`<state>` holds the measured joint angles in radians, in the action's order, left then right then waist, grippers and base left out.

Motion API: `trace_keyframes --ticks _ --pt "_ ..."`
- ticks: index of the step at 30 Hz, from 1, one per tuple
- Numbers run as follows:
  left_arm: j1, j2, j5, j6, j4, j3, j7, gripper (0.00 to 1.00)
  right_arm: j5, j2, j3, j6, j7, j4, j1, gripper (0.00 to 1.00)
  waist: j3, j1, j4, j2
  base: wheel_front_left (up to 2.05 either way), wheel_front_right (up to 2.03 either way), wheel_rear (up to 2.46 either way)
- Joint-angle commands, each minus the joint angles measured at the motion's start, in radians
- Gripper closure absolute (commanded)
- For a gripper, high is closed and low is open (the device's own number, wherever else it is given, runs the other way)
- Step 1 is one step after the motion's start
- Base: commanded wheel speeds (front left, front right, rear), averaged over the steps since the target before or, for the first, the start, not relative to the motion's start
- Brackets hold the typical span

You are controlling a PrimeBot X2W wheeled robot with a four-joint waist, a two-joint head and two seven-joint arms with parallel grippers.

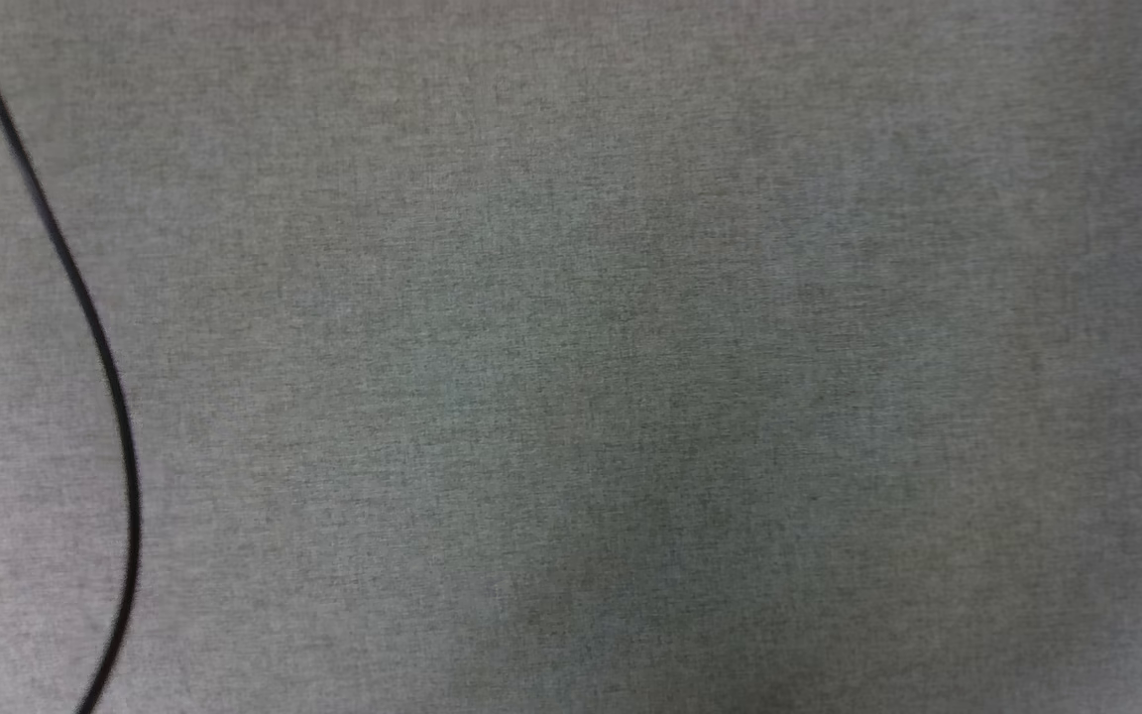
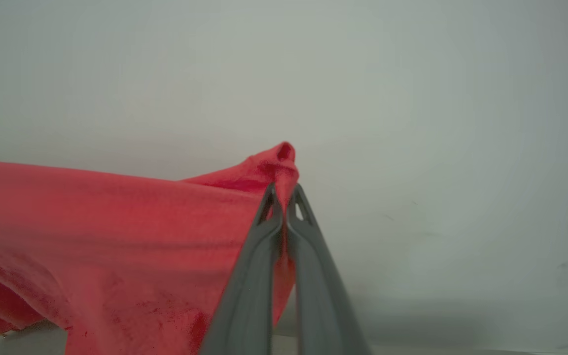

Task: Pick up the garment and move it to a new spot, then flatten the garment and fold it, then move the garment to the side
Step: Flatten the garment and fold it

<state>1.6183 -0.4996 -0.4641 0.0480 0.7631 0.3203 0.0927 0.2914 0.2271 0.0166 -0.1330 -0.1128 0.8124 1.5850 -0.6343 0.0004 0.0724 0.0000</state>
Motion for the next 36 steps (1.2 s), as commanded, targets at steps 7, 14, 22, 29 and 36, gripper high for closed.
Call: trace_keyframes --ticks 7,14,22,29,36 --pt "-0.169 0.025 -0.093 0.047 0.117 -0.025 0.032 1.00 0.072 0.014 -0.099 0.004 0.038 0.097 -0.115 1.00 0.016 -0.0004 -0.015 0.0000 0.00 0.00 0.00" --pt "-0.453 0.056 -0.194 0.076 0.156 -0.033 0.090 1.00 0.184 0.049 -0.222 0.004 0.064 0.107 -0.375 1.00 0.124 -0.0004 -0.029 0.0000 0.00 0.00 0.00" --pt "-0.917 0.062 -0.315 0.079 0.045 -0.044 0.155 1.00 0.334 0.147 -0.314 0.007 0.129 -0.014 -0.806 1.00 0.308 -0.0004 -0.050 0.0000 0.00 0.00 0.00" --pt "-1.223 0.074 -0.334 0.023 -0.114 -0.076 0.170 1.00 0.362 0.202 -0.291 0.009 0.159 -0.127 -1.085 1.00 0.435 -0.0004 -0.066 0.0000 0.00 0.00 0.00" --pt "-1.503 0.042 -0.354 -0.073 -0.330 -0.080 0.117 1.00 0.315 0.183 -0.175 0.010 0.134 -0.251 -1.374 1.00 0.546 -0.0004 -0.088 0.0000 0.00 0.00 0.00"
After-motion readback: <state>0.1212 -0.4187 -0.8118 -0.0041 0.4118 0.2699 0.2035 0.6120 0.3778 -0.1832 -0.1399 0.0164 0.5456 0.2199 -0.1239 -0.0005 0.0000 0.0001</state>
